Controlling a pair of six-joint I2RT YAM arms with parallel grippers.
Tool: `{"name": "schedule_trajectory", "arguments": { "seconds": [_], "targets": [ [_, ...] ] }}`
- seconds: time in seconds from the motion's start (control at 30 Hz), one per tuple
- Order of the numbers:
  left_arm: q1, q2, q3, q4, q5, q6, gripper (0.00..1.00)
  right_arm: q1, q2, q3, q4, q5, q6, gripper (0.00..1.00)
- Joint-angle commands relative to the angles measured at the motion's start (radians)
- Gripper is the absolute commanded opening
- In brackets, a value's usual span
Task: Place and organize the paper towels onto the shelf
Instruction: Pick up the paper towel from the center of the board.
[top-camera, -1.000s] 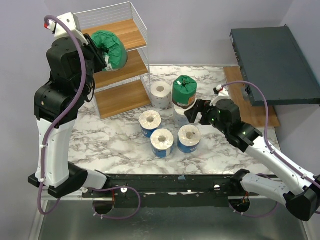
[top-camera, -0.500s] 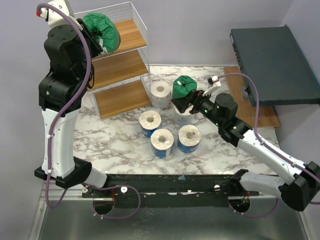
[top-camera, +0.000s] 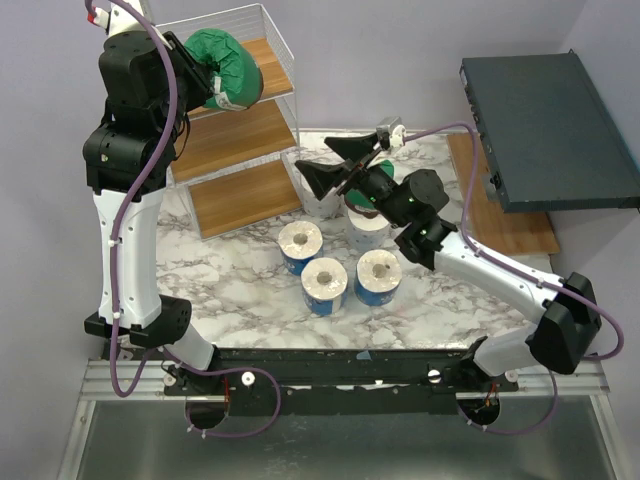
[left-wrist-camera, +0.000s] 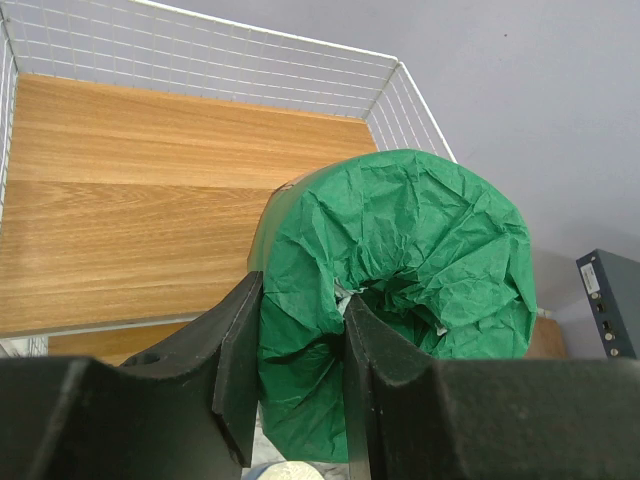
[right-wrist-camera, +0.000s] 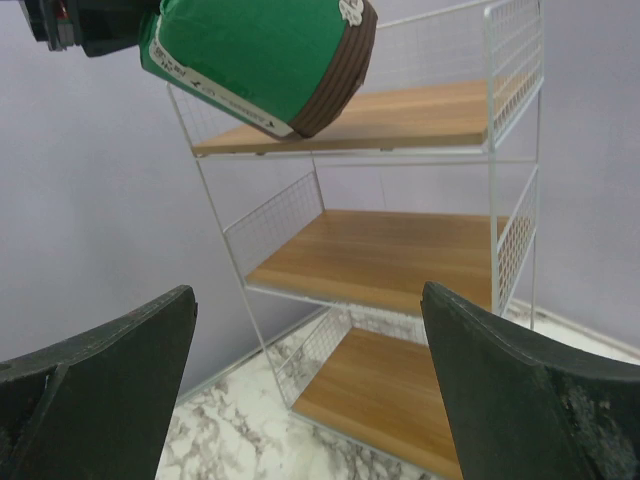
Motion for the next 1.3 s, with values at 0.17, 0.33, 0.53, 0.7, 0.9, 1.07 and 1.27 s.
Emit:
{"name": "schedule_trajectory", "arguments": {
  "seconds": [0.17,0.33,0.53,0.7,0.9,1.07,1.27],
  "targets": [
    [0.052,0.001,0.034,0.039,0.114,-0.056,0.27,0.027,0.197,0.175,0.228,-0.065,-0.112,0.98],
    [0.052,0.016,0.032,0.043,0.128,-0.054,0.26,0.082,0.266,0.271,0.255,-0.038,-0.208,0.98],
    [0.052,0.018,0.029,0.043,0.119,-0.035,0.27,0.108,0.332,0.345,0.277,-0.022,-0.25,0.98],
    [0.054,0.025,0.027,0.046,0.113,-0.024,0.27,0.15,0.399,0.436,0.235,0.02,-0.372,0.98],
    [0.055,0.031,0.027,0.053,0.118,-0.024,0.3,0.182,0.516,0.616,0.132,0.138,-0.46,0.98],
    [0.055,0.031,0.026,0.055,0.123,-0.027,0.31,0.183,0.589,0.72,0.089,0.193,-0.479,0.99],
    [0.055,0.034,0.012,0.049,0.134,-0.028,0.33,0.182,0.651,0.817,0.056,0.243,-0.519,0.99]
  ]
}}
